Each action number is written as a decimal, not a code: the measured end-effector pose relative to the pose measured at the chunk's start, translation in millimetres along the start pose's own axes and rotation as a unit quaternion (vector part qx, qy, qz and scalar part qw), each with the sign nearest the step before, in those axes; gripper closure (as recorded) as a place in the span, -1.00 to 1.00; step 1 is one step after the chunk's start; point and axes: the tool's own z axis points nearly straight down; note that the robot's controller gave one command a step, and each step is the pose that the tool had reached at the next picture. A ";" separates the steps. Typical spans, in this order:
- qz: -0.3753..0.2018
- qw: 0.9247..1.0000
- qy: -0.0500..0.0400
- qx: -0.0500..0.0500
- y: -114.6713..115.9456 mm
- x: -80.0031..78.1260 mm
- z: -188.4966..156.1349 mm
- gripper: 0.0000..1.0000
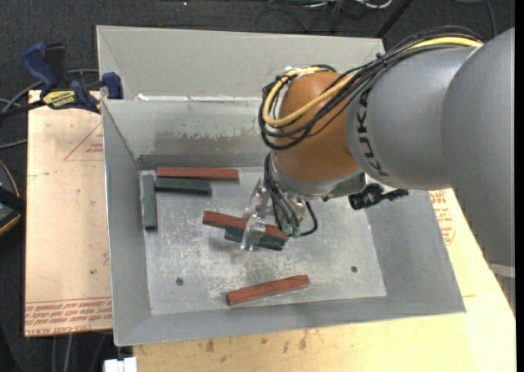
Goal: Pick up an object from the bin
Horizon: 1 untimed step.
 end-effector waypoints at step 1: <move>0.000 1.000 0.001 0.000 -0.1 0.4 -14.0 1.00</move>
Offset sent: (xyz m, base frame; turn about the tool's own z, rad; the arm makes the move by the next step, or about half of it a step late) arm -0.0001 0.0001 0.0536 0.0000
